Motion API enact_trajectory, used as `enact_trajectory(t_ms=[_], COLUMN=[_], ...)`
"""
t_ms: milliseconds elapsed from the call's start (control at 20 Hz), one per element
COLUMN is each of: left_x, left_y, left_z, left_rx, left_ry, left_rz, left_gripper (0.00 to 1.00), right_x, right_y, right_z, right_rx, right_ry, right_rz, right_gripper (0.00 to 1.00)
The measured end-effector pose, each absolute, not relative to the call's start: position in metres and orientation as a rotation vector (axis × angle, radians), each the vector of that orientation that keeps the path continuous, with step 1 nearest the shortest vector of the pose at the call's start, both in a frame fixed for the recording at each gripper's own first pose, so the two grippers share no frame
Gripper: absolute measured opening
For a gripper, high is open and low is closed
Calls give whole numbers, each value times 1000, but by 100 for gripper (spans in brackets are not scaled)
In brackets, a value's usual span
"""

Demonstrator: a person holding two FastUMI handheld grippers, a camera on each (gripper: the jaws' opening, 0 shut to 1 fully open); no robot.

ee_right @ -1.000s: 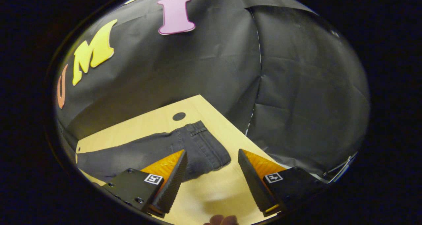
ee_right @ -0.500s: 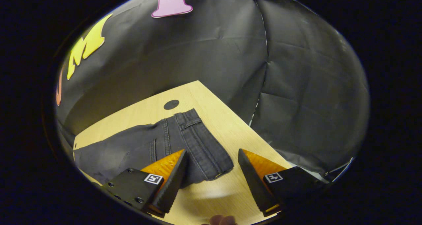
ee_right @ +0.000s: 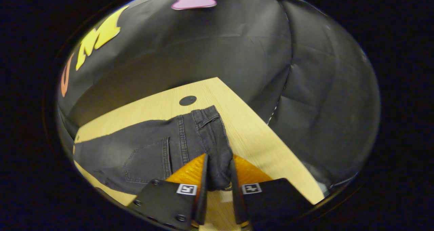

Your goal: Grasp the waist and the cuffs of the jeans and fold them to make the two legs overlap; first hold the waist and fold one-third of the jeans toward the cuffs, then hold the cuffs and fold the remaining one-third in the same direction to finish folding.

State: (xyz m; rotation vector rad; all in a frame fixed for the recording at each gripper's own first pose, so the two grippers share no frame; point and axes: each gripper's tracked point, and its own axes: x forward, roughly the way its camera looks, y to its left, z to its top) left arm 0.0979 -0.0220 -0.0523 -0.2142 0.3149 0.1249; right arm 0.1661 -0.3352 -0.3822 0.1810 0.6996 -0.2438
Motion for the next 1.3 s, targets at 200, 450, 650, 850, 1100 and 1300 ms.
enact_trajectory(t_ms=[200,450,650,850,1100,1300], left_x=[86,68,52,39,17,-5], left_y=[-1,26,45,73,107,139], left_z=[-54,-57,-56,-60,-68,-80], left_rx=[-207,-191,-199,-219,-253,-281], left_ry=[316,308,293,270,249,256], left_rz=[151,180,190,226,265,316], left_gripper=[98,98,98,98,98,98], right_x=[161,158,158,155,154,152], right_y=[-329,-324,-322,-314,-305,-301], right_z=[-376,-338,-312,-319,-320,-317], right_rx=[235,260,287,244,182,180], right_ry=[739,701,627,589,530,545], right_rz=[-270,-237,-201,-119,32,118], right_gripper=[1,1,1,1,0,0])
